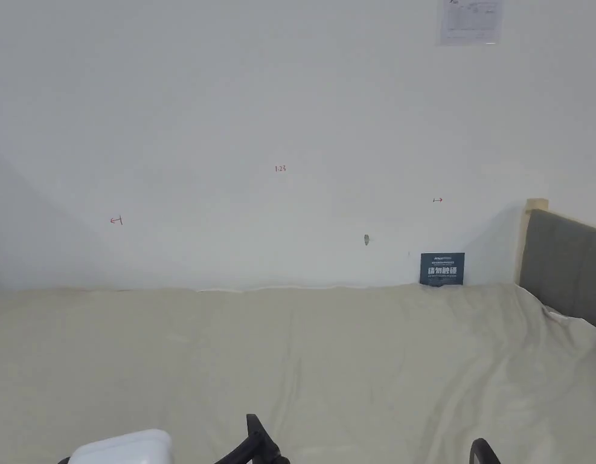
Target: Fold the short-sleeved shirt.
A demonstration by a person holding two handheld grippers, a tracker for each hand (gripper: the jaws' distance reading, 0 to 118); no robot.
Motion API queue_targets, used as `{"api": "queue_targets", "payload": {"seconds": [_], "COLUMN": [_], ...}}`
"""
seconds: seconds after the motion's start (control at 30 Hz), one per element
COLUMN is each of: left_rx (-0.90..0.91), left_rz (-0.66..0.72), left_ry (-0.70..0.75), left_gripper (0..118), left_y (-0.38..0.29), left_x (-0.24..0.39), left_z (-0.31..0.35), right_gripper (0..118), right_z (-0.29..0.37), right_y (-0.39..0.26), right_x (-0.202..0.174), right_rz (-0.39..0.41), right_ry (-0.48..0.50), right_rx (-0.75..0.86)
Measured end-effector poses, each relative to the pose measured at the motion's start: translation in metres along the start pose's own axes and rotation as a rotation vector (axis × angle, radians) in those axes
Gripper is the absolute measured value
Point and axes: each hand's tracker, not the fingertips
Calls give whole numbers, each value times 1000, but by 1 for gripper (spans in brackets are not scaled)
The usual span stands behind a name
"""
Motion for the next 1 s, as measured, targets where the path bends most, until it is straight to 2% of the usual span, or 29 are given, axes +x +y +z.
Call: {"api": "queue_targets", "payload": {"seconds": [0.13, 0.37, 0.57, 1.0], "left_rx": [-74, -84, -168, -169], "left_rz": [72, 45, 212, 191], "left_ry": [-156, -107, -162, -109], "left_gripper": [118, 118, 118, 118], "left_y": [-3, -1, 0, -2], "left_x": [2, 9, -4, -13], "left_z": [3, 0, -5, -10], "right_gripper": [118, 118, 118, 118], "right_z": [-2, -3, -4, -2], "right_y": [-3, -3, -5, -8], "right_x": [2, 3, 4, 4], "right_rz": [-11, -26, -38, -38], "right_ry": [-2, -5, -10, -14], "right_rx": [-17, -20, -27, -25]}}
